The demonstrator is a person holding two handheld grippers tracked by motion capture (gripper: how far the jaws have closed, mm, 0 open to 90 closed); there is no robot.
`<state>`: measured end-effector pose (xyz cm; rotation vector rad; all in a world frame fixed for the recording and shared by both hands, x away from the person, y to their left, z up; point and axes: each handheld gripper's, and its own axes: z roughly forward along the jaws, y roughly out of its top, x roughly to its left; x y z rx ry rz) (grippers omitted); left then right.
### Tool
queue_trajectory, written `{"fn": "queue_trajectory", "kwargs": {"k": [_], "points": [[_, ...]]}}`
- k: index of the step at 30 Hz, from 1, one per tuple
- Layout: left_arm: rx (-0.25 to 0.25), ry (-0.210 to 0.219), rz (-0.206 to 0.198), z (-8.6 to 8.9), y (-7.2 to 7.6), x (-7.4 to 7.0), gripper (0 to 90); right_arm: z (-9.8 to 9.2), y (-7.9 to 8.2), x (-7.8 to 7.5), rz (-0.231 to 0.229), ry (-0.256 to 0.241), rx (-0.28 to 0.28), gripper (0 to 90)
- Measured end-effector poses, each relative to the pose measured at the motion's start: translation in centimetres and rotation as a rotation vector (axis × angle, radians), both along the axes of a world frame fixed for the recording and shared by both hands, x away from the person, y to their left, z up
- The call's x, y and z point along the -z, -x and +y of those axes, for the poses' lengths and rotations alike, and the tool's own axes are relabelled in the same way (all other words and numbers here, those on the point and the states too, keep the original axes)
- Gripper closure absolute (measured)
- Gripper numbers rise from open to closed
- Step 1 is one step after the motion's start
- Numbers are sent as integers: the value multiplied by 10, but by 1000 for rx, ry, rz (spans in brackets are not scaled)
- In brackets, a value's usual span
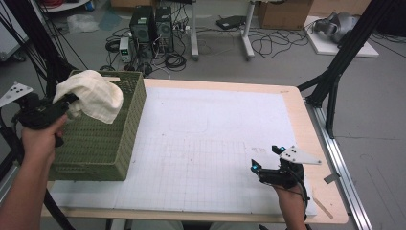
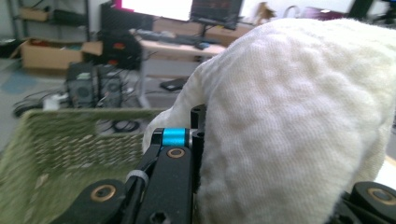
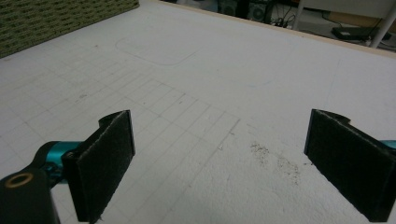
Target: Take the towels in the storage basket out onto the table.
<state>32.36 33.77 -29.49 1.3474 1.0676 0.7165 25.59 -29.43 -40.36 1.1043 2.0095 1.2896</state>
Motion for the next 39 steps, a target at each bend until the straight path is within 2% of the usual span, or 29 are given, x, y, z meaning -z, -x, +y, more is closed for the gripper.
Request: {"fn": "queue_trajectory", "kwargs": {"k": [2,4,7,8,11,12,15,16,17,18,19,20,25,26,29,32,33,38,39], "points": [[40,-10,-15,-13,1,-6,804,0,0,0,3,0,0,78],[55,-7,-19,-18,2,-8,803,0,0,0,1,1,0,78],[114,-16,-39,-38,3,-15,803,-1,0,0,-4,2,1,78],[114,-16,-39,-38,3,-15,804,-1,0,0,-4,2,1,78],[174,-30,-48,-60,2,-20,804,0,0,0,1,-1,-1,78],[174,-30,-48,-60,2,-20,803,0,0,0,-3,2,-2,78],[249,-26,-59,-89,1,-21,802,0,0,0,-1,1,-4,78],[249,-26,-59,-89,1,-21,800,0,0,0,-1,0,-4,78],[283,-30,-57,-102,1,-20,798,0,0,0,0,-1,-4,78],[283,-30,-57,-102,1,-20,797,0,0,0,3,-2,-3,78],[314,-44,-57,-117,1,-17,796,0,0,0,2,-2,-4,78],[314,-44,-57,-117,1,-17,795,0,0,0,2,-2,-4,78],[372,-90,-54,-153,-1,-8,791,-1,0,0,2,-3,-9,78],[372,-90,-54,-153,-1,-8,791,-1,0,0,2,-2,-9,78],[395,-124,-45,-169,-4,-2,792,-1,0,0,3,-2,-8,78],[403,-124,-40,-175,-5,1,792,-1,0,0,4,-2,-8,78],[414,-129,-39,-183,-6,5,791,0,-1,0,1,1,-8,78],[436,-129,-31,-197,-7,11,791,0,-1,0,2,-1,-9,78],[451,-129,-29,-205,-7,13,791,-1,-1,0,3,1,-7,78]]}}
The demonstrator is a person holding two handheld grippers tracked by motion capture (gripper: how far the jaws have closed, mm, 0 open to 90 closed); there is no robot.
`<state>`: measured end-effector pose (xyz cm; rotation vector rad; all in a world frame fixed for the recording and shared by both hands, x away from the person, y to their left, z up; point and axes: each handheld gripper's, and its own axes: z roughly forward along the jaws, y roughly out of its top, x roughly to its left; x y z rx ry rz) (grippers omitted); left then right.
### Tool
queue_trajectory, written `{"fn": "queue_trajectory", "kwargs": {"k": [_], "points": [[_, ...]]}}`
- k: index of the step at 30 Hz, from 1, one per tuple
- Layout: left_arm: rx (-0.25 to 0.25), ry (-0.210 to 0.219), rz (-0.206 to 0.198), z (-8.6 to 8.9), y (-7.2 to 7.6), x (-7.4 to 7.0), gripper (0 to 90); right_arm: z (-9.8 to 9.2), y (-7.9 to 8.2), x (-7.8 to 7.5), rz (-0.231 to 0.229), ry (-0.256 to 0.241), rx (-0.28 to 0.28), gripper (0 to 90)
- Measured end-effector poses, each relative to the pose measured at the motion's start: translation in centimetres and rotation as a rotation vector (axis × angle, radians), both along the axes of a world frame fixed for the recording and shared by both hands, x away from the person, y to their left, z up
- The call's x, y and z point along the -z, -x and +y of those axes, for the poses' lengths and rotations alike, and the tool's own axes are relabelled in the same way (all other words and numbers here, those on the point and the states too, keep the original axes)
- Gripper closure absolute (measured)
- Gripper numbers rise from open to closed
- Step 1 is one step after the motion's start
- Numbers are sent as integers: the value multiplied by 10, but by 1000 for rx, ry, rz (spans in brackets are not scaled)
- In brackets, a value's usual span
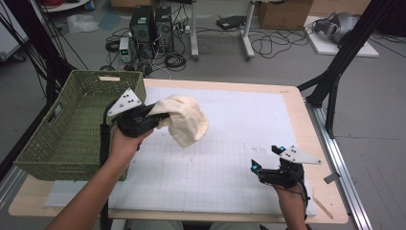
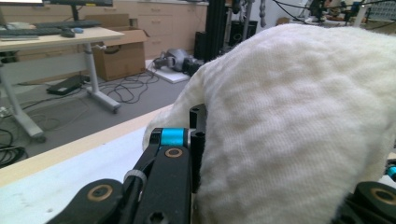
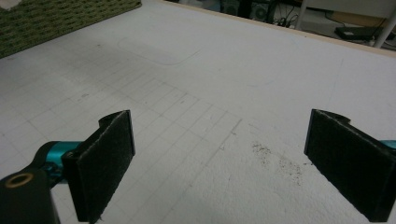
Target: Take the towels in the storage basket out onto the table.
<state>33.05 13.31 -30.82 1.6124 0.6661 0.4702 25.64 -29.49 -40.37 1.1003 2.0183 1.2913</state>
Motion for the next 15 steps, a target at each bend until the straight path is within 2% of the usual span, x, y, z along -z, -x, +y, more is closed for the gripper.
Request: {"fn": "queue_trajectory", "kwargs": {"k": [5,8,13,15], "points": [[16,9,12,-13,-1,6,790,1,0,0,3,-1,-4,78],[24,7,32,-28,-4,16,766,2,-1,0,0,0,-7,78],[19,-3,87,-49,-13,41,765,1,0,0,3,0,-6,78],[30,-28,124,-59,-18,57,765,1,-1,1,3,-1,-7,78]]}}
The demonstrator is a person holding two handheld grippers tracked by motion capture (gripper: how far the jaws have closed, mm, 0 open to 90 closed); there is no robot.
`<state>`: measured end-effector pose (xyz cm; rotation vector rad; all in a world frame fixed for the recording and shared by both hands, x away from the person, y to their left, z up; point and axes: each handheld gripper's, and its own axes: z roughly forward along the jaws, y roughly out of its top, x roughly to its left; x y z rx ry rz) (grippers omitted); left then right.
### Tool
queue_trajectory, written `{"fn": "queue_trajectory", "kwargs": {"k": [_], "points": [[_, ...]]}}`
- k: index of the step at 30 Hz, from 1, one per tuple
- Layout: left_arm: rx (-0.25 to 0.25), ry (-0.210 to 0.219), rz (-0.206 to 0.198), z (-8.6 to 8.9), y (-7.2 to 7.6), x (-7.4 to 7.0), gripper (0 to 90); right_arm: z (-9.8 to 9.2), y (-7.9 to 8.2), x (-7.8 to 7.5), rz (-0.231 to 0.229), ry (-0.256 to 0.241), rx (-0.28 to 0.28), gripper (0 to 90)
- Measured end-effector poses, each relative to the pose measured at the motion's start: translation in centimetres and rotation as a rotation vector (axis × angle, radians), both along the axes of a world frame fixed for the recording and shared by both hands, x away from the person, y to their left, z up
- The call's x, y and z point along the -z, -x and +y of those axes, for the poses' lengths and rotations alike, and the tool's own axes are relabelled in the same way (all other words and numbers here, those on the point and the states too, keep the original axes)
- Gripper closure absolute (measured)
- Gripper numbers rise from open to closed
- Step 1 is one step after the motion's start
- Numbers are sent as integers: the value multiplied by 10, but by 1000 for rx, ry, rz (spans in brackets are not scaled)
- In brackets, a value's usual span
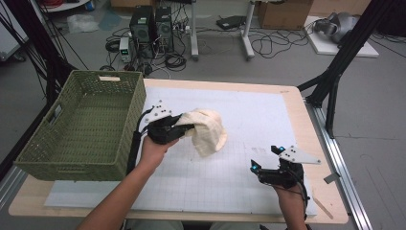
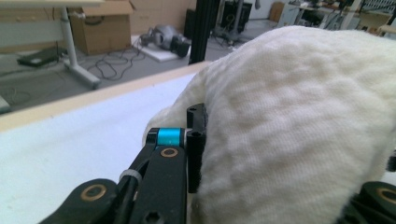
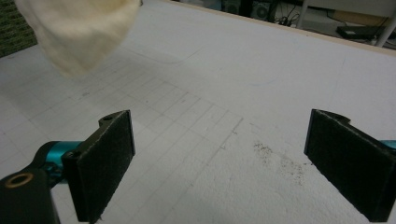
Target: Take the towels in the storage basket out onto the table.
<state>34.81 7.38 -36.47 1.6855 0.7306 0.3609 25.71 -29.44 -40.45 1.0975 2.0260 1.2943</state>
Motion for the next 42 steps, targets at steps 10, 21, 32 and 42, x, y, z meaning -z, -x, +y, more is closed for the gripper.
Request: {"fn": "queue_trajectory", "kwargs": {"k": [10,21,32,42], "points": [[-2,-185,79,-26,-10,40,731,0,-1,0,2,-2,-3,78],[-46,-256,154,-25,-17,55,288,-1,-2,2,6,-2,0,78],[-69,-160,94,27,15,52,264,-1,-2,2,9,5,4,78],[-15,-84,80,38,21,37,267,4,-4,3,16,19,-6,78]]}}
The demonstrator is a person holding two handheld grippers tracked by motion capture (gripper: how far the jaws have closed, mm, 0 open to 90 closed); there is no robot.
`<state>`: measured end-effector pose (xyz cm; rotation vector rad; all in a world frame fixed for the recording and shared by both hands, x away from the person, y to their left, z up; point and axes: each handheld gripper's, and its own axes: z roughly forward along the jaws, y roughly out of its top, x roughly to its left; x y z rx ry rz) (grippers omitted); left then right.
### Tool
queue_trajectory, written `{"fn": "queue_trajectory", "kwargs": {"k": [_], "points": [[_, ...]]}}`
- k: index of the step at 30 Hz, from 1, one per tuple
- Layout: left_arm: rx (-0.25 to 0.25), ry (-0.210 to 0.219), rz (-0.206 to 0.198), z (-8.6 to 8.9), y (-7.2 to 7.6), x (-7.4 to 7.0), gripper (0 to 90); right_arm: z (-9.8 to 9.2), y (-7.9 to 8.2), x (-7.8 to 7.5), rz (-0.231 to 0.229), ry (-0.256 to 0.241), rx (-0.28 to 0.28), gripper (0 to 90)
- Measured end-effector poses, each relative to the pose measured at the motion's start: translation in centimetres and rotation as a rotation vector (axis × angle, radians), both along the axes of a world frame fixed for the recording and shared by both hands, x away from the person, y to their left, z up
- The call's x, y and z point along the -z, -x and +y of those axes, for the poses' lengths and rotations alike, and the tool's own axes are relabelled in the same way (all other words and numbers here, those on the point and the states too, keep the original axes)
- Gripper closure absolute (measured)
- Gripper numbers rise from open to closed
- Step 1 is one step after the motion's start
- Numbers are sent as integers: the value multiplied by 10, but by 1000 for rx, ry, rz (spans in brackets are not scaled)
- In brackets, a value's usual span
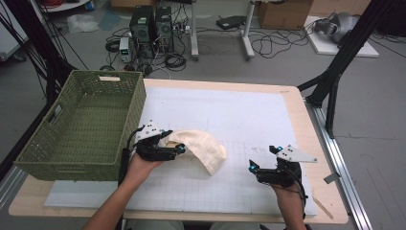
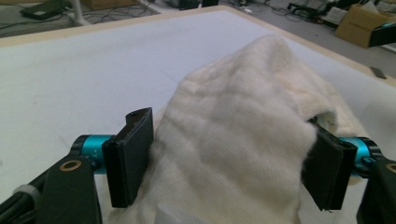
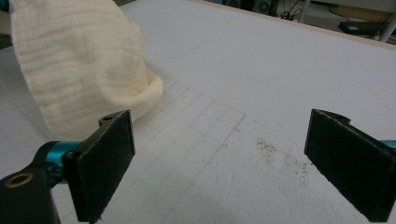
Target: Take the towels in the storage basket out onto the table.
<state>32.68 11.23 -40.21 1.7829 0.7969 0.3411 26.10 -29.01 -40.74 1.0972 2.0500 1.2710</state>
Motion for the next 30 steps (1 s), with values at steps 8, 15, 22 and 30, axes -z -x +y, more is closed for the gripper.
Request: {"fn": "queue_trajectory", "kwargs": {"k": [8,15,22,30], "points": [[56,22,-40,-29,-8,-19,277,-1,0,0,0,-5,1,78],[19,6,-46,-40,-17,-12,289,-2,0,-1,-3,-9,-1,78],[-24,30,-50,-22,-9,-6,164,-2,-1,0,-1,-2,-3,78],[-46,70,-76,-3,10,9,173,3,-6,-1,3,57,1,77]]}}
